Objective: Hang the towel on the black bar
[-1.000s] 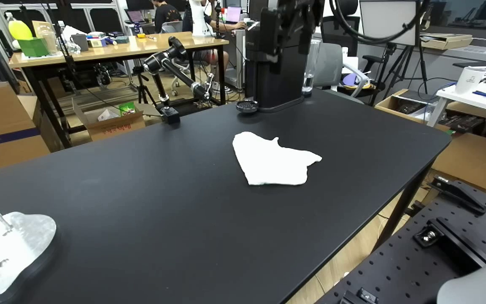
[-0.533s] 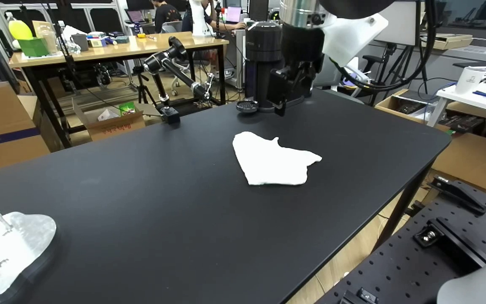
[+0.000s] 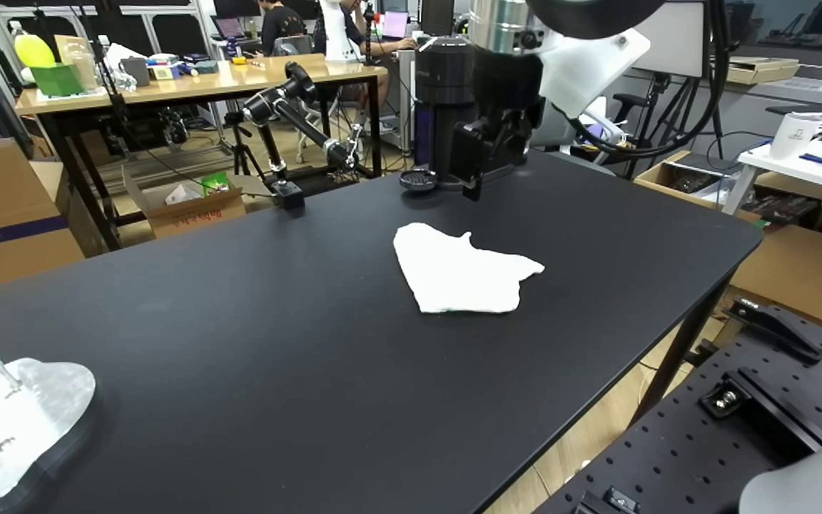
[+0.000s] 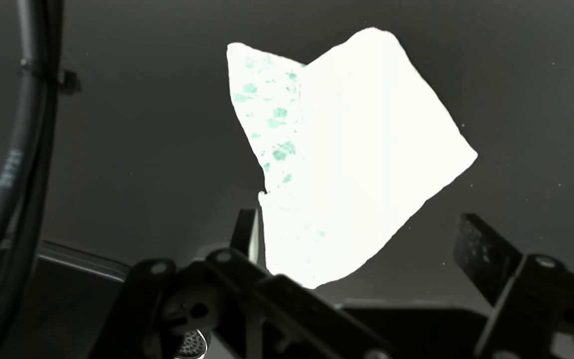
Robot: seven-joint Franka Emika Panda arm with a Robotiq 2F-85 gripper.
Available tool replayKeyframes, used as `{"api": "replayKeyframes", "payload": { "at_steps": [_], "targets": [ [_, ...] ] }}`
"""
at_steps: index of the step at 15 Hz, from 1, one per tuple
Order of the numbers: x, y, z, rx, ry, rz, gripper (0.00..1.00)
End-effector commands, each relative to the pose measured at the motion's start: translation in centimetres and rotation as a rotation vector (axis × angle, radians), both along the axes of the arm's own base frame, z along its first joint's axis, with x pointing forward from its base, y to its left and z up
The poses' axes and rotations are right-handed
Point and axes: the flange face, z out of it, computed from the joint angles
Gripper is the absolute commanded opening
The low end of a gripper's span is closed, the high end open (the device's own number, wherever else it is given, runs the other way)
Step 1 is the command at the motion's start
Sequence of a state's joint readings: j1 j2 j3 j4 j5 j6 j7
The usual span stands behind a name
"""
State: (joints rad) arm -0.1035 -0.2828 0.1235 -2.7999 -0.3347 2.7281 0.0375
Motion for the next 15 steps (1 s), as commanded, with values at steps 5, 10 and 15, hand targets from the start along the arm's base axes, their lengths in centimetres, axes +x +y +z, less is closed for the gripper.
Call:
{"api": "replayKeyframes", "payload": {
  "at_steps": [5, 10, 15],
  "targets": [
    [1.8, -3.0, -10.0, 0.001, 0.171, -0.174, 1.00],
    [4.8, -2.6, -13.7, 0.048, 0.143, -0.175, 1.00],
    [7.1, -2.8, -15.7, 0.045, 0.126, -0.196, 0.82]
  ]
}}
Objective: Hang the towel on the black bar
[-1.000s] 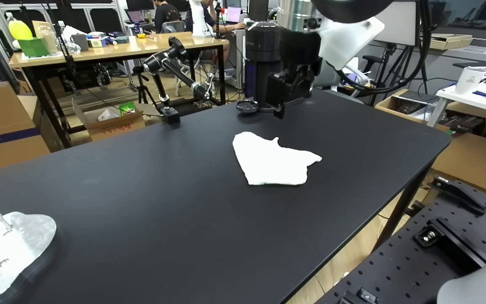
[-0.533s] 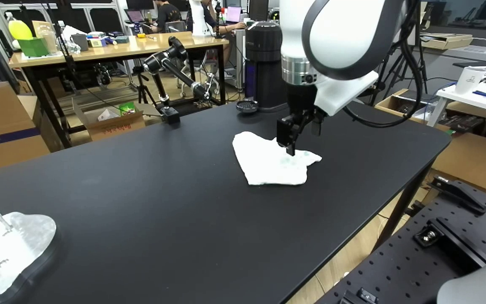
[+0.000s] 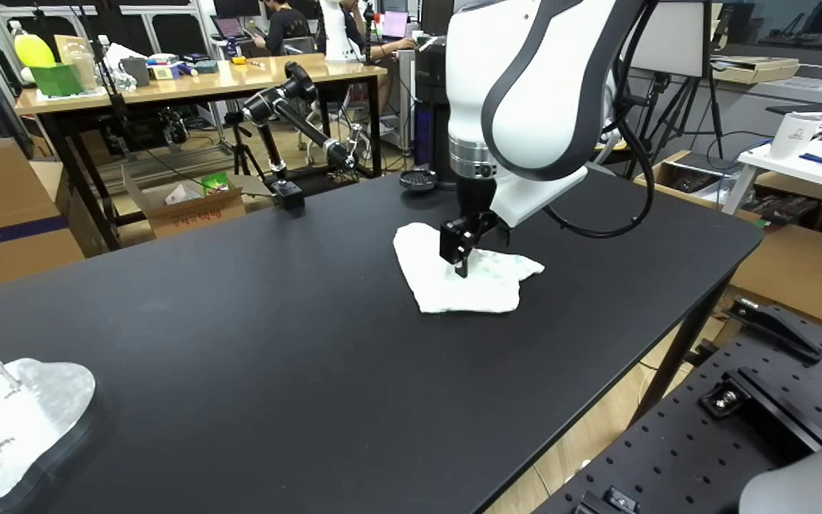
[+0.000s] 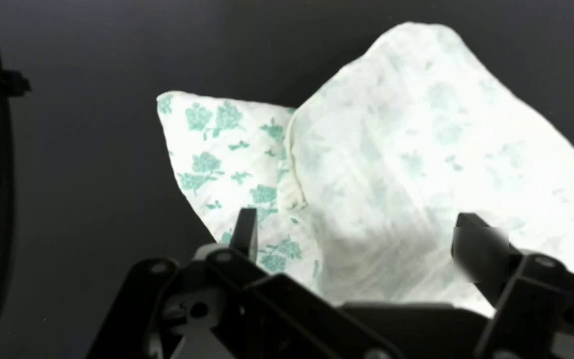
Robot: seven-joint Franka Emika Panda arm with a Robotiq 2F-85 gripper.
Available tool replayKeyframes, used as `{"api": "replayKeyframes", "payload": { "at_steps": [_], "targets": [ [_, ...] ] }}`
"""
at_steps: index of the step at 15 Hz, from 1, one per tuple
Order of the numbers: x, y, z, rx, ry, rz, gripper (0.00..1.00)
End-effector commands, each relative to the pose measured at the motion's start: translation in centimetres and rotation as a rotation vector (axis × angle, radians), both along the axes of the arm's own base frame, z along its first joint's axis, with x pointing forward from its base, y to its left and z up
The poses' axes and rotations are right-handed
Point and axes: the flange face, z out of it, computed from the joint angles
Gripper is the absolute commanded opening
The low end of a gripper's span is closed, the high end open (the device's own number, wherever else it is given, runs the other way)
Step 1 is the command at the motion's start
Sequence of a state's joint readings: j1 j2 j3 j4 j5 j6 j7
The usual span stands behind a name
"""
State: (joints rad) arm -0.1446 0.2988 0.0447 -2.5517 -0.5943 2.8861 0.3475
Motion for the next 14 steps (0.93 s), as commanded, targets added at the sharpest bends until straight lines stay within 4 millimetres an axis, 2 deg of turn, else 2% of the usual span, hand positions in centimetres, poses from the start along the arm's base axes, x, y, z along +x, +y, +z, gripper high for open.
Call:
{"api": "replayKeyframes", "payload": {
  "at_steps": [1, 6, 11, 14],
  "targets": [
    [1.7, 0.0, -1.3, -0.005, -0.016, -0.043, 0.74],
    [2.3, 0.4, -1.8, 0.014, -0.015, -0.061, 0.38],
    [3.2, 0.1, -0.6, 0.010, -0.035, -0.074, 0.05],
    [4.0, -0.3, 1.0, 0.004, -0.053, -0.090, 0.00]
  ]
}}
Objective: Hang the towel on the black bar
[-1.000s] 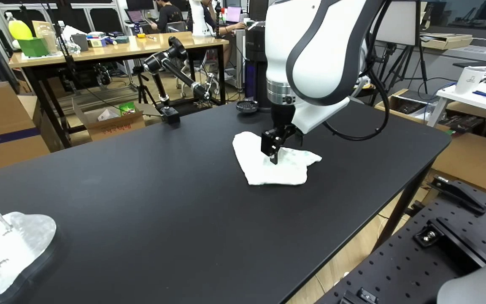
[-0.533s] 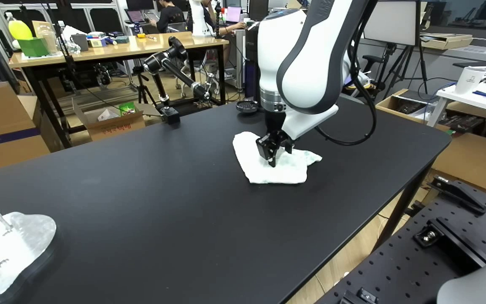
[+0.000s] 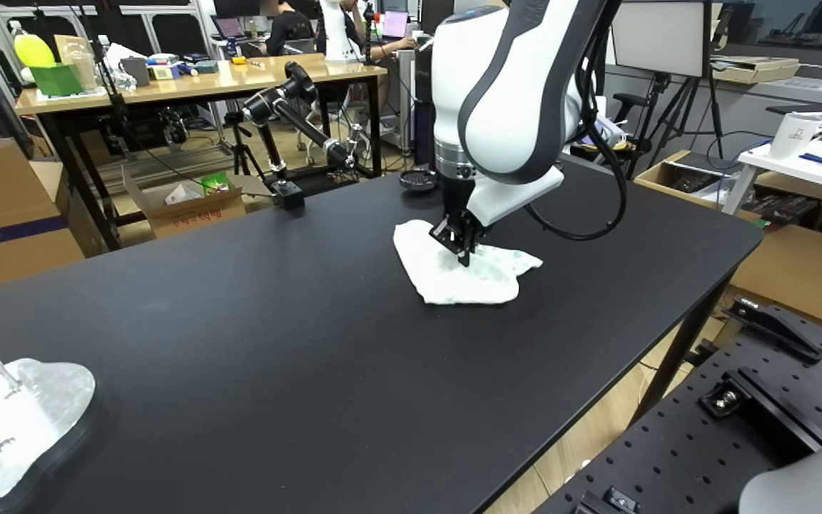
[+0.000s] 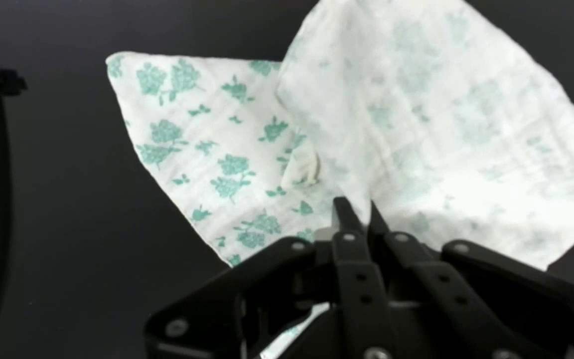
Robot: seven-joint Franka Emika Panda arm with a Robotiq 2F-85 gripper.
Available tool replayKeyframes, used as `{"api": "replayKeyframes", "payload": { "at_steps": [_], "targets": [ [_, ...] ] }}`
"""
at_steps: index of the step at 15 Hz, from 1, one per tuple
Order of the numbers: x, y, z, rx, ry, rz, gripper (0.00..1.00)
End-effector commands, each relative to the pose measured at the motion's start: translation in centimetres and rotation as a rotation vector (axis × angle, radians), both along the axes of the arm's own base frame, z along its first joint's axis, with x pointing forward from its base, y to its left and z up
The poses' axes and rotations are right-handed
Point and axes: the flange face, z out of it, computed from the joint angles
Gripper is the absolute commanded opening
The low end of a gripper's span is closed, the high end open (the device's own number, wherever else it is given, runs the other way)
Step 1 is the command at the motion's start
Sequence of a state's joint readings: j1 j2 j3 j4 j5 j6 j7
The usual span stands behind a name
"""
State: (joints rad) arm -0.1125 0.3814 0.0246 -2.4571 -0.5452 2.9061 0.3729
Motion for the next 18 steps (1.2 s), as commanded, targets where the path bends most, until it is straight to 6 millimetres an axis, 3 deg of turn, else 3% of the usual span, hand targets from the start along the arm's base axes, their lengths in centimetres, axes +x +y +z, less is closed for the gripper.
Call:
{"api": "replayKeyframes", "payload": {
  "at_steps": [1, 5, 13, 18],
  "targets": [
    [1.4, -0.5, 2.7, -0.025, -0.027, -0.040, 0.00],
    [3.9, -0.9, 8.0, -0.043, -0.040, -0.080, 0.00],
    [11.7, -1.0, 23.1, -0.132, -0.059, -0.156, 0.00],
    [14.9, 1.8, 28.3, -0.046, -0.011, -0.130, 0.00]
  ]
}}
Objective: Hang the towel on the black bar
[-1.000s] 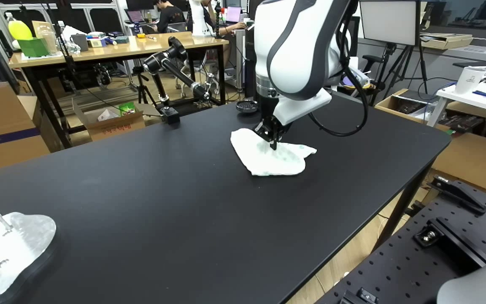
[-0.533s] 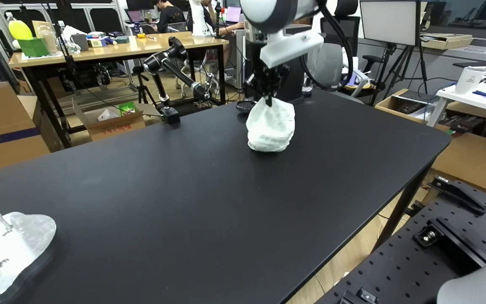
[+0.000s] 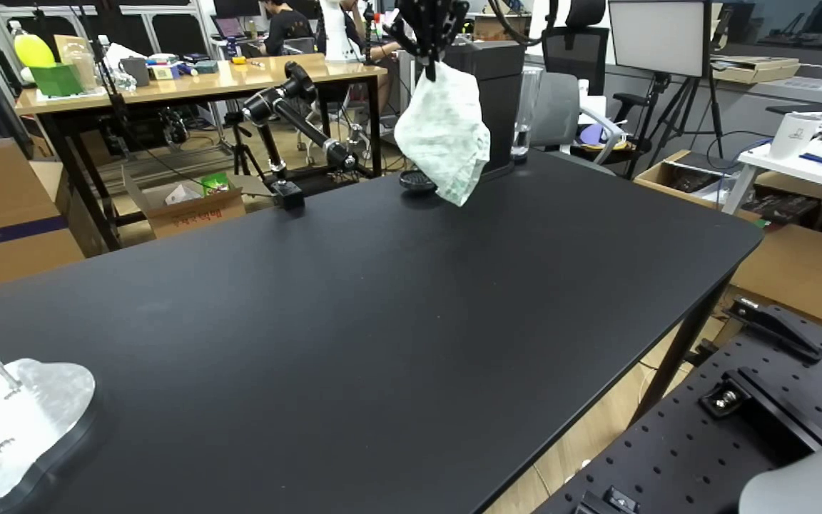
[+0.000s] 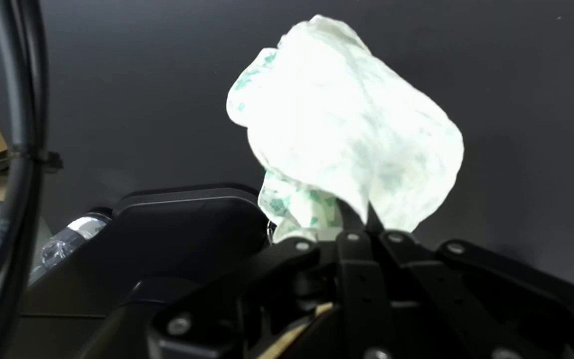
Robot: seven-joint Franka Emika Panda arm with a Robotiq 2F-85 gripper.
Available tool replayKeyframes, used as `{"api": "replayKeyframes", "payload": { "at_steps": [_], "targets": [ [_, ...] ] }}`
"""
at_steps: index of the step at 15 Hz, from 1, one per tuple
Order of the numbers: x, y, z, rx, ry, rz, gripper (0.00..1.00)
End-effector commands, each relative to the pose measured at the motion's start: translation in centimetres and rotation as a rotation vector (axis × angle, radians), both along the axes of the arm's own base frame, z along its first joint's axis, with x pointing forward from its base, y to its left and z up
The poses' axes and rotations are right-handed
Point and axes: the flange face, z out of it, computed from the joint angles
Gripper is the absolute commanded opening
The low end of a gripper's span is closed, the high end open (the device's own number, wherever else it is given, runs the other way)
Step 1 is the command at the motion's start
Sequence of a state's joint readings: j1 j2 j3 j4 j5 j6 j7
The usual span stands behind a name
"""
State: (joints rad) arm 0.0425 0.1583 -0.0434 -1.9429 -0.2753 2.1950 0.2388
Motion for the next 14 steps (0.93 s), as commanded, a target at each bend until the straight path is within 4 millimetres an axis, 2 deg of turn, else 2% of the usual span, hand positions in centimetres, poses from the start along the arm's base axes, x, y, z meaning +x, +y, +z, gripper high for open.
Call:
{"api": "replayKeyframes", "payload": {
  "at_steps": [1, 7, 11, 13, 14],
  "targets": [
    [2.4, 3.1, 3.5, 0.074, 0.048, 0.046, 0.00],
    [3.8, 10.2, 8.1, 0.145, 0.071, 0.146, 0.00],
    [4.1, 12.4, 9.3, 0.202, 0.114, 0.189, 0.00],
    [4.0, 12.8, 9.6, 0.236, 0.162, 0.208, 0.00],
    [3.8, 13.0, 5.9, 0.224, 0.190, 0.219, 0.00]
  ]
}}
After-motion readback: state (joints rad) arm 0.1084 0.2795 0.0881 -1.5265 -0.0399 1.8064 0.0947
